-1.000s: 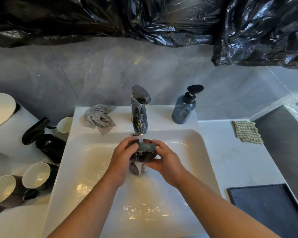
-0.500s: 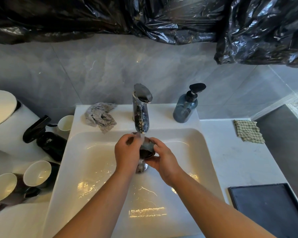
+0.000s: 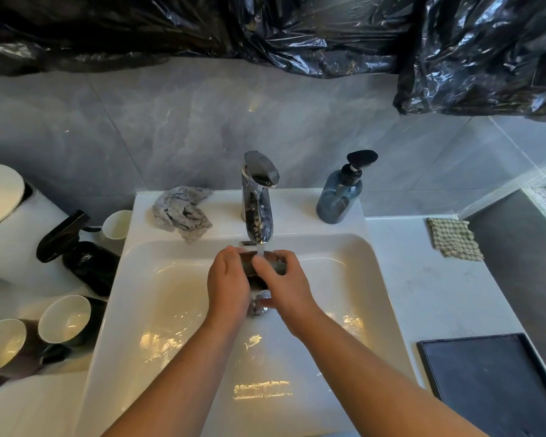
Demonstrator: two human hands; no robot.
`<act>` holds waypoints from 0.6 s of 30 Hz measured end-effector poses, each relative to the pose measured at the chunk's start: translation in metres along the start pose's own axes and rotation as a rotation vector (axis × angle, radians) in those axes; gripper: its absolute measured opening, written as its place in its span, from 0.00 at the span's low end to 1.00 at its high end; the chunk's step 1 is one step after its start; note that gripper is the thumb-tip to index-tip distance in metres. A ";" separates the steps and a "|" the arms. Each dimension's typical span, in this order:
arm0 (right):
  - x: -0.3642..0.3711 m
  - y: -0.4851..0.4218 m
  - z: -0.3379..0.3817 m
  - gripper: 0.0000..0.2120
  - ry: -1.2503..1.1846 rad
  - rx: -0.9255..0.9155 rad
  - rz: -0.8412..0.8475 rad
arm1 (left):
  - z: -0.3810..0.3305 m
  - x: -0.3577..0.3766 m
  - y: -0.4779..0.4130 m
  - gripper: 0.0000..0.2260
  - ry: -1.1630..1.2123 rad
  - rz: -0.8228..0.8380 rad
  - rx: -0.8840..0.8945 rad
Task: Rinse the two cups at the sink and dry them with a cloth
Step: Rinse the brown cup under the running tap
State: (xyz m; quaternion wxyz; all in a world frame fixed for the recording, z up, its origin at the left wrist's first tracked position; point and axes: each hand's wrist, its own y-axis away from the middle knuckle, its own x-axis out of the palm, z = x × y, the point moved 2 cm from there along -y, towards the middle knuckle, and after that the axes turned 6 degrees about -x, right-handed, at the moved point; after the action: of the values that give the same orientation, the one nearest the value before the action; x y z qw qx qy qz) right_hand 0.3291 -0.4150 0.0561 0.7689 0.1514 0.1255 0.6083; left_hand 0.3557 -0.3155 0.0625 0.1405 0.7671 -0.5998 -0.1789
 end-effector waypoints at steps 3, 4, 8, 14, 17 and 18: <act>0.009 -0.003 -0.001 0.25 -0.024 0.013 -0.133 | 0.002 -0.001 0.002 0.14 0.038 0.017 0.004; 0.011 -0.003 -0.002 0.23 -0.038 0.007 -0.159 | 0.002 -0.001 0.002 0.14 0.047 0.028 -0.003; 0.016 -0.007 0.002 0.12 -0.031 -0.040 -0.265 | 0.005 0.000 0.002 0.13 0.061 0.051 -0.007; 0.018 -0.009 0.011 0.15 0.045 -0.043 -0.319 | -0.001 -0.003 0.000 0.13 0.076 0.040 -0.021; 0.015 -0.011 0.009 0.17 0.125 -0.051 -0.262 | -0.004 -0.006 -0.003 0.13 0.069 0.046 -0.076; 0.012 -0.012 0.009 0.17 0.191 -0.052 -0.228 | -0.006 -0.007 -0.005 0.14 0.068 0.060 -0.111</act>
State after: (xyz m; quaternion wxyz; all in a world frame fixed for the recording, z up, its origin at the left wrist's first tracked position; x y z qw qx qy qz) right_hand 0.3458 -0.4063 0.0594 0.8213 0.0577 0.1985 0.5318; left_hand 0.3607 -0.3080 0.0663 0.2084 0.7455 -0.6066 -0.1814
